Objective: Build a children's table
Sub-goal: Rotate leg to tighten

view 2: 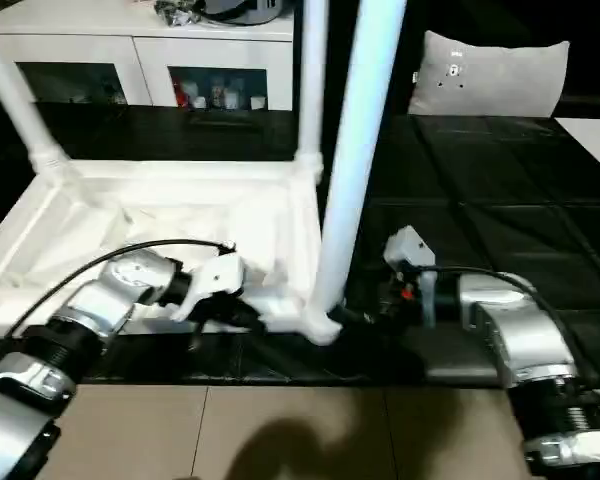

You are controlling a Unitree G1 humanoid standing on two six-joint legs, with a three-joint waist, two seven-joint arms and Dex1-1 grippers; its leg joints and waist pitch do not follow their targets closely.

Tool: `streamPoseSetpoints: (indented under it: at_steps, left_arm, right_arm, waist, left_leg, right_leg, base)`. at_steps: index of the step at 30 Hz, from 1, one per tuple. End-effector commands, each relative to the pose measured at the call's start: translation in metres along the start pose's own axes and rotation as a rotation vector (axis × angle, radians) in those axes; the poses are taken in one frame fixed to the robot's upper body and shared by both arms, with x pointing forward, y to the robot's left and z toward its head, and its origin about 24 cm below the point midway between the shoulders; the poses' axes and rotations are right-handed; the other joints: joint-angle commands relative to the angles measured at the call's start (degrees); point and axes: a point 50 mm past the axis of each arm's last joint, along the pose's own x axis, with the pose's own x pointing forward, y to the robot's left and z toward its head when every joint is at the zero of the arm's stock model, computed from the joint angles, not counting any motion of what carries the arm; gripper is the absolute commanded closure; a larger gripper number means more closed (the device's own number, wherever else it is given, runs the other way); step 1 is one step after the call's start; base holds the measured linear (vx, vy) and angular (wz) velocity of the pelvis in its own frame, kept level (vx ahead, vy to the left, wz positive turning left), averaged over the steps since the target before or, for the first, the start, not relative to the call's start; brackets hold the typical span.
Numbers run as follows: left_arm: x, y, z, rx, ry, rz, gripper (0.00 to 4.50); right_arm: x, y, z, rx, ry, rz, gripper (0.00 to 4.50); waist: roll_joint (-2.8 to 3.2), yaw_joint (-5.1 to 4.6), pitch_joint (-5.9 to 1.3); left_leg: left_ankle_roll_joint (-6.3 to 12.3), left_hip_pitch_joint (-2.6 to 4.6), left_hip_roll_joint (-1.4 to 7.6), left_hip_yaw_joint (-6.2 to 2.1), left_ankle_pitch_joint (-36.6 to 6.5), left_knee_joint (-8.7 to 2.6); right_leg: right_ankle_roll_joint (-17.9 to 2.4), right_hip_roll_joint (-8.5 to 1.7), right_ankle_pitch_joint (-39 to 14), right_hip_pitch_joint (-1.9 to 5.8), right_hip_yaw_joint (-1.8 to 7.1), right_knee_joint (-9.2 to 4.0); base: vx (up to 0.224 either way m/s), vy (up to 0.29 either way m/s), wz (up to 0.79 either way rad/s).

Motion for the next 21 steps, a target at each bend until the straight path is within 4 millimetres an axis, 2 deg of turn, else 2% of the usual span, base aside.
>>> streamPoseSetpoints:
  at_steps: [1,7,8,10,18,21]
  left_arm:
    - [0.005,-0.006,0.002,0.042,0.042,-0.105,4.5]
    - [0.007,-0.006,0.004,0.054,0.035,-0.121,4.5]
    - [0.008,-0.006,0.005,0.055,0.033,-0.123,4.5]
    - [0.01,-0.006,0.005,0.056,0.03,-0.124,4.5]
    - [0.011,-0.007,0.005,0.057,0.024,-0.128,4.5]
    - [0.011,-0.007,0.005,0.054,0.023,-0.127,4.5]
  right_arm:
    - [0.003,0.005,0.001,-0.018,-0.001,0.067,0.79]
    - [0.009,0.008,0.0,-0.017,-0.008,0.116,1.33]
    - [0.01,0.009,0.0,-0.015,-0.01,0.121,1.58]
    - [0.013,0.009,-0.002,-0.014,-0.009,0.128,1.58]
    - [0.016,0.011,-0.003,0.006,-0.016,0.167,2.4]
    - [0.017,0.012,-0.003,0.023,-0.02,0.187,2.53]
  waist:
    - [-1.01,0.08,-3.41]
    - [-0.84,0.72,-3.58]
    - [-0.88,0.71,-3.62]
    - [-0.91,0.71,-3.65]
    - [-0.92,0.94,-3.69]
    - [-0.89,1.0,-3.65]
  left_leg:
    - [5.33,-0.58,1.82,-0.02,-7.4,-3.72]
    - [4.89,-0.53,1.87,-0.04,-6.8,-3.68]
    - [4.87,-0.59,1.88,-0.07,-6.4,-3.67]
    - [4.91,-0.59,1.85,-0.04,-6.3,-3.63]
    - [4.77,-0.59,1.84,-0.04,-6.2,-3.61]
    - [4.87,-0.59,1.85,-0.02,-6.2,-3.61]
  right_leg:
    - [-7.8,-3.97,-21.5,3.47,3.21,-4.02]
    - [-8.0,-3.91,-20.4,3.5,3.25,-3.8]
    - [-8.2,-3.88,-19.5,3.55,3.24,-3.67]
    - [-8.4,-3.86,-18.9,3.54,3.24,-3.6]
    - [-8.2,-3.9,-19.0,3.61,3.26,-3.59]
    - [-8.3,-3.87,-19.1,3.58,3.25,-3.63]
  base:
    - [0.0,0.0,0.0]
    - [0.0,0.0,0.0]
    - [0.0,0.0,0.0]
    - [0.0,0.0,0.0]
    - [0.0,0.0,0.0]
    - [0.0,0.0,0.0]
